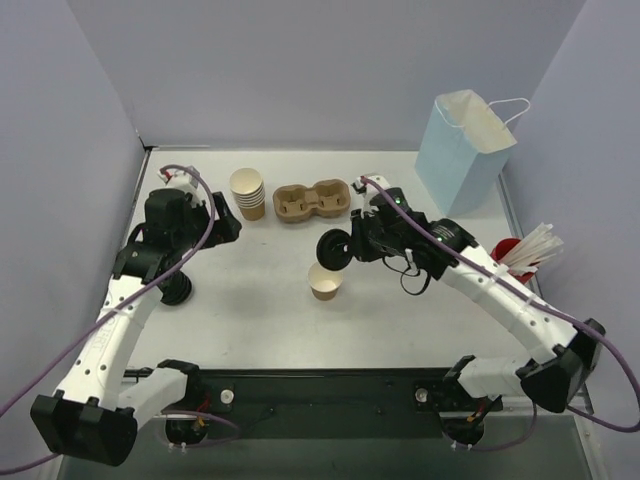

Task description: Pack the takeout coffee

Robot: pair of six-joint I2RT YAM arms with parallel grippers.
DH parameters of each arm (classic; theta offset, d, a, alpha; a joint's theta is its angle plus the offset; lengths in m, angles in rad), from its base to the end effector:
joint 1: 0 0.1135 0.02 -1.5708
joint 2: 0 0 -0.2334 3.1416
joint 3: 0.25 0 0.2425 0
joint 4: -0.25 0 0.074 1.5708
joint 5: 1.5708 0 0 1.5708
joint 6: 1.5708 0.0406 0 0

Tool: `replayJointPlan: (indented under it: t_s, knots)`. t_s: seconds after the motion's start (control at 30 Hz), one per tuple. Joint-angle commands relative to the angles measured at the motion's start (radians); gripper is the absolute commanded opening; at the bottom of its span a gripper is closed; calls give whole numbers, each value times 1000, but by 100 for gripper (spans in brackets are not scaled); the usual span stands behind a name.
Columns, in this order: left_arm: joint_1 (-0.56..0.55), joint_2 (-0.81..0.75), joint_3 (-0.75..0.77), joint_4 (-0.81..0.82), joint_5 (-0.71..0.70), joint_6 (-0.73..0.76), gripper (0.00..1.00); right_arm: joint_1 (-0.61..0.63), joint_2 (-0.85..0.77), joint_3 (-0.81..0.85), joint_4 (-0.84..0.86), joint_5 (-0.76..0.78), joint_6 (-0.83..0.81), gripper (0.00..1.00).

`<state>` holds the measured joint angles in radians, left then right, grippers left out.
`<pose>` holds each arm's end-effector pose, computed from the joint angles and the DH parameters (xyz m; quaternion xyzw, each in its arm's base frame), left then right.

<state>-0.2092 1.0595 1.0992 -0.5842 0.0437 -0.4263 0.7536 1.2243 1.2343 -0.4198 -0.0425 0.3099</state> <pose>0.2307 -0.0508 0.3270 -0.0837 0.8670 -0.1714 0.4603 0.2031 0.1930 0.3497 -0.1953 0.8129 0.2933 0.4636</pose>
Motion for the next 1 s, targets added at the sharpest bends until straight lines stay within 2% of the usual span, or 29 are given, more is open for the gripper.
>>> replayJointPlan:
  t_s: [0.0,0.13,0.3,0.43,0.63,0.97]
  knots:
    - [-1,-117,-133,73,-68,63,94,-19,164,156,-267,-80,23,0]
    - [-2,-214,-234,119,-91,104,94,-8,344,286,-390,-88,14,0]
    - [-13,-288,-252,145,-96,110,93,3,463,381,-477,-66,20,0]
    - [-19,-288,-251,132,-99,113,94,13,559,454,-517,-51,20,0]
    - [-21,-282,-248,121,-110,107,94,26,658,533,-612,-11,15,0]
    - [-22,-286,-249,127,-107,109,94,30,741,594,-671,73,14,0]
